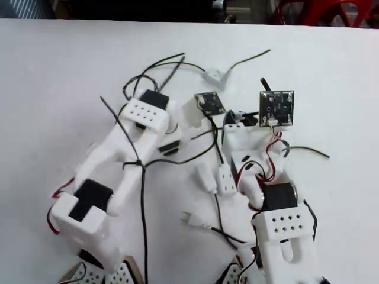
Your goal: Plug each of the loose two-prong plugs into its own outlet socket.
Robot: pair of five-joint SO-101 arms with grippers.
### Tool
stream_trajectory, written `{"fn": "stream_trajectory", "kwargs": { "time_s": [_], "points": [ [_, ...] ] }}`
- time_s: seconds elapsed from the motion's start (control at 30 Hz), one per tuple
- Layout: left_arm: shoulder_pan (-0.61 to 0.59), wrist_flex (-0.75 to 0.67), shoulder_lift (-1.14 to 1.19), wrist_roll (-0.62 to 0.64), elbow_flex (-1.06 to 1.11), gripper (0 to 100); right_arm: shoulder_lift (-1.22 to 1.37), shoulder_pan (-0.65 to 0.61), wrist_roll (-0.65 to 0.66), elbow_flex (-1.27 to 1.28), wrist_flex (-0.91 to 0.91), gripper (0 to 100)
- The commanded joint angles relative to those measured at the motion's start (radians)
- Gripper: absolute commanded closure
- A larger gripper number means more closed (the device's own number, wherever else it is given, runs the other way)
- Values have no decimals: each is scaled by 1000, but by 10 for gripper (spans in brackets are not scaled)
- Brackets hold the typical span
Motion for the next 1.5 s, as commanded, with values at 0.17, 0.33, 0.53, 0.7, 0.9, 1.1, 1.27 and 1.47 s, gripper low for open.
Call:
{"fn": "stream_trajectory", "kwargs": {
  "time_s": [0.17, 0.33, 0.53, 0.7, 0.9, 1.1, 1.27, 1.47],
  "points": [
    [-33, -25, -73, 144, -34, 738, -13, 2, 3, -9, -21, 981],
    [-99, -170, -73, 144, 41, 740, -13, 2, 3, -9, -21, 981],
    [-179, -430, -71, 83, 213, 740, -13, 4, 3, -9, -21, 981],
    [-262, -539, -73, 78, 230, 740, -13, 2, 3, -9, -21, 981],
    [-266, -516, -119, 77, 229, 740, -13, 1, 3, -2, -21, 981],
    [-214, -322, -381, 78, 239, 741, -13, -4, 3, 0, -21, 981],
    [-166, -137, -628, 84, 241, 744, -13, -12, 3, 0, -15, 981],
    [-196, -38, -894, 212, 310, 744, -13, -165, 11, -3, 54, 981]
  ]
}}
